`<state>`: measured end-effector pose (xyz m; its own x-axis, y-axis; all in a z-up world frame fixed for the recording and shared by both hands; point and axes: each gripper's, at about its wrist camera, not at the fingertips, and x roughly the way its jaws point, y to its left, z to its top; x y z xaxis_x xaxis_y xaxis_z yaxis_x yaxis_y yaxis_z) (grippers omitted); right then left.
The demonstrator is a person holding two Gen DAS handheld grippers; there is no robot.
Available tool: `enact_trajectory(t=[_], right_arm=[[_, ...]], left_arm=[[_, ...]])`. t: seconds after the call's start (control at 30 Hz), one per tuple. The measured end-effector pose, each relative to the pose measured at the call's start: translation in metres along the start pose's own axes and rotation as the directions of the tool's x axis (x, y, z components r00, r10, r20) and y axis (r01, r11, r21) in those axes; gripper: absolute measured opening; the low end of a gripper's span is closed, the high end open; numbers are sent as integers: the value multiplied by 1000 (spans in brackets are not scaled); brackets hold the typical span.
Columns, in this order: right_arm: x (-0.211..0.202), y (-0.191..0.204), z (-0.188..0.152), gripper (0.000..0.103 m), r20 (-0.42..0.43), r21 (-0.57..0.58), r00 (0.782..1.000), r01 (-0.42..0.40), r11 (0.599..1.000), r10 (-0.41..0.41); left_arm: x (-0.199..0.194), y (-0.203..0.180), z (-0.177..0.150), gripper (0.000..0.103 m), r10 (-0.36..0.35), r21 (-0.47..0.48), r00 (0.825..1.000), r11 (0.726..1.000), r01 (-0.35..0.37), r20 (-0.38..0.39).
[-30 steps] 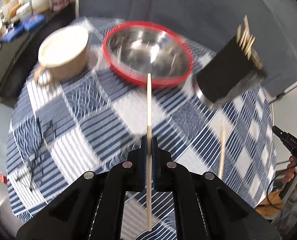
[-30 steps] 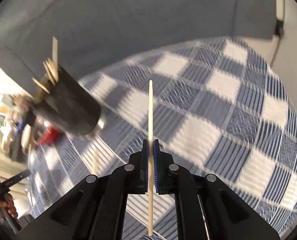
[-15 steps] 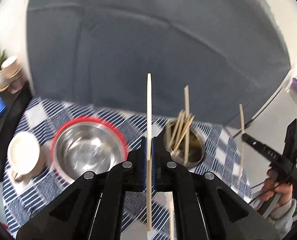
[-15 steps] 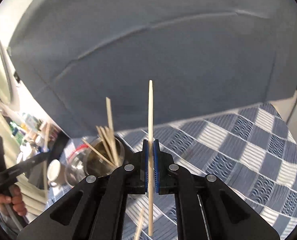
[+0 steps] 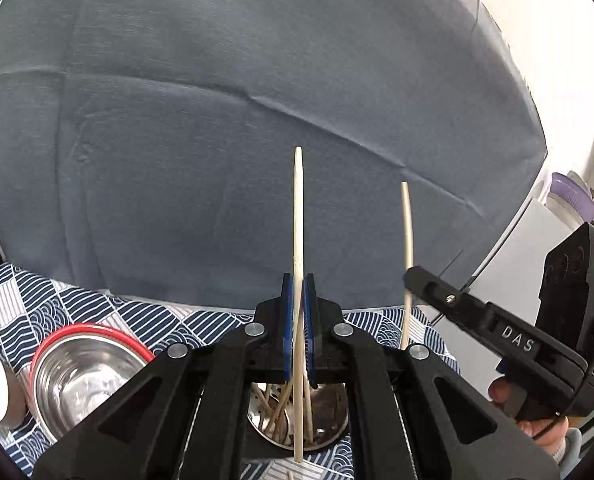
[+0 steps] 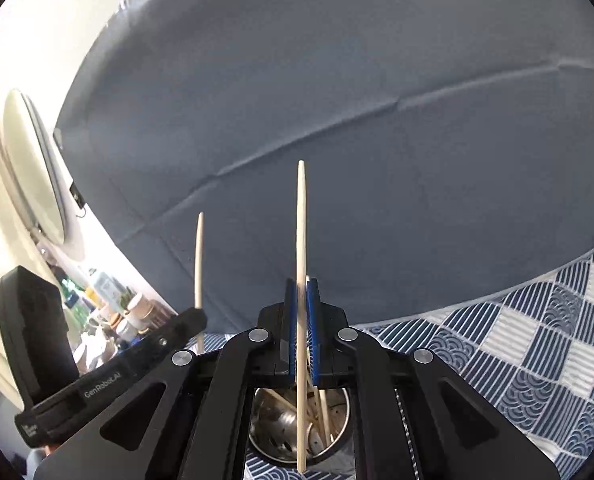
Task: Organize utensils
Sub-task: 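Lift the left gripper's stick over the black holder while the right gripper carries its stick there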
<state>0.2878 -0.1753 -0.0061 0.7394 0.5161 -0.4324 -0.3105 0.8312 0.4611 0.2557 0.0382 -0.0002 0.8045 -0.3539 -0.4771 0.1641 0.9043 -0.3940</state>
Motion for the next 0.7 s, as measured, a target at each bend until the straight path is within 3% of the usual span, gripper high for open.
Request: enact_trajectory(t=[0.4,0.57,0.7], right_arm=[[41,-14,-19,5,-34,7,999,-26,1000,26],[49,-16,-34,5,-58,-42,998,8,999,-10],[49,-19,-45,5,-69,-54,998,8,999,-11]], left_arm=[[30,-3,-16,5,4,65,1000,998,-4,0],[32,-8,-29,5,37,123,999,992,-36,-4],[30,-1,-39,5,17,102,1000,995,-17,3]])
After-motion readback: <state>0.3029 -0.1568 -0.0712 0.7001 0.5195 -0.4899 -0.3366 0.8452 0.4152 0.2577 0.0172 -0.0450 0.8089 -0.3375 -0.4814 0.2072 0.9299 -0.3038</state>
